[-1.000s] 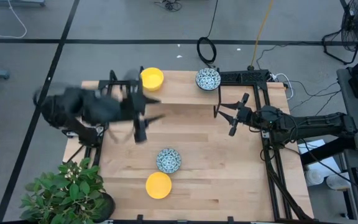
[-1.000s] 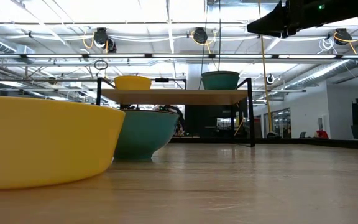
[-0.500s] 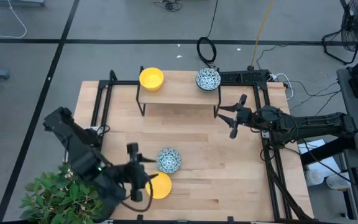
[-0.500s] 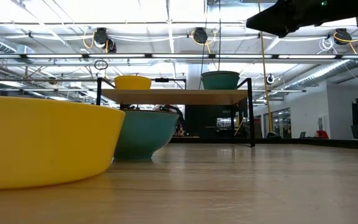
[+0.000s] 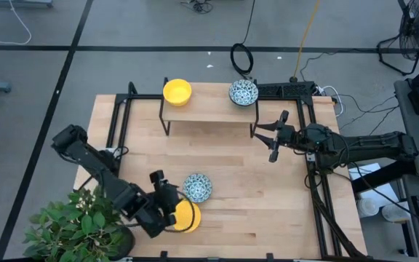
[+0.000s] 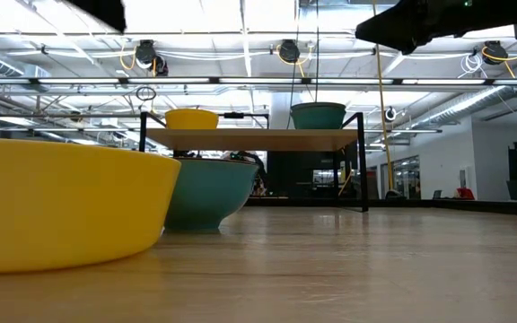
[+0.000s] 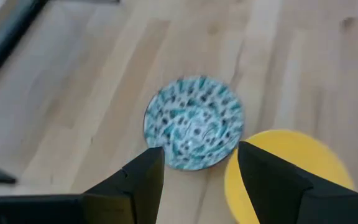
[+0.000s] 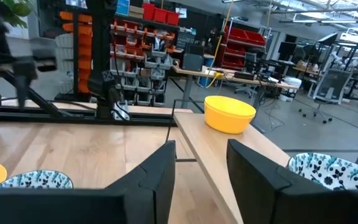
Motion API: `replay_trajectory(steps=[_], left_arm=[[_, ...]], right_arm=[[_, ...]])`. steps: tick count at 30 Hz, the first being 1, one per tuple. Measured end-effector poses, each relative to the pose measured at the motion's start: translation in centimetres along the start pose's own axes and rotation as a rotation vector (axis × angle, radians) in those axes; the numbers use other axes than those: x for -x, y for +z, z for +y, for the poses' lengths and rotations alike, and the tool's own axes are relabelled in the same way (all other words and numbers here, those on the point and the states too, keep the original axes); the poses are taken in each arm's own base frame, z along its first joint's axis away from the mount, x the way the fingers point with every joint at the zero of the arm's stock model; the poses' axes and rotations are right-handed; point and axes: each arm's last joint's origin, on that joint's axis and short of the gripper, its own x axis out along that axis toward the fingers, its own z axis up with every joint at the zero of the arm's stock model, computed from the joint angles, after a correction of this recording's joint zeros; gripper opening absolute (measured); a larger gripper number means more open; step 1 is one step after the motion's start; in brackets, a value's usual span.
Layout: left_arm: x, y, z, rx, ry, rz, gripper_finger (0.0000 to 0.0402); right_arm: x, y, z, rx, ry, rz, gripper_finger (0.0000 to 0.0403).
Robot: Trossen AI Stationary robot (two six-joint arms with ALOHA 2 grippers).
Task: Pick & Place Mini bowls
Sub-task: Stack the blue bowl on top of the stacked blue bowls on the shelf
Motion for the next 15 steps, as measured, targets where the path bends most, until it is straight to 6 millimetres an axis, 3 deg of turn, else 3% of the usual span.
replay_trajectory(steps=[8, 15], left_arm=[[-3.7, -1.6, 2.1, 0.145, -0.008, 0.240, 0.0209], [-5.5, -2.6, 3.1, 0.176, 0.011, 0.291, 0.0209]], right_arm=[[0.0, -0.2, 0.0, 0.006, 0.003, 0.022, 0.0130], [0.0, -0.2, 0.0, 0.006, 0.003, 0.022, 0.0130]])
